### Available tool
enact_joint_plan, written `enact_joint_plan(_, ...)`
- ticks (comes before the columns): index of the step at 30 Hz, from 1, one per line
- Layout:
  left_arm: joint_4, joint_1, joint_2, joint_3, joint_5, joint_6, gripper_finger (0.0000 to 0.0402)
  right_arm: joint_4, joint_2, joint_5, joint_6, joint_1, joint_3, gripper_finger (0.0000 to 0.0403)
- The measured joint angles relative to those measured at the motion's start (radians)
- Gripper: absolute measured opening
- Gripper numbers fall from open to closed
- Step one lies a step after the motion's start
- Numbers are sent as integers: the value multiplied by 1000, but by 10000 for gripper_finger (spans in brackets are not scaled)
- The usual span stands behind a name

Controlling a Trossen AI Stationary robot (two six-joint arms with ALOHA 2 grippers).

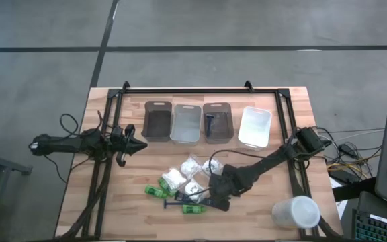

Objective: Pick & Place Travel size toiletries
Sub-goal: Put the blue razor into the right black bin

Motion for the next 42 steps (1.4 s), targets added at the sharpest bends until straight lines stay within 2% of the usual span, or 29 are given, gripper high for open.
enact_joint_plan(5, 0, 0, 0, 0, 0, 0, 19, -19, 0, -3, 0, 2, 0, 333)
enact_joint_plan(9, 0, 0, 0, 0, 0, 0, 19, -38, -1, 1, 0, 5, 0, 348)
enact_joint_plan(17, 0, 0, 0, 0, 0, 0, 19, -59, -7, 4, 1, 4, -4, 326)
enact_joint_plan(23, 0, 0, 0, 0, 0, 0, 19, -70, -9, 3, 5, 4, -8, 280)
enact_joint_plan(42, 1, 0, 0, 0, 0, 0, 19, -74, -11, -48, 118, 2, -8, 69)
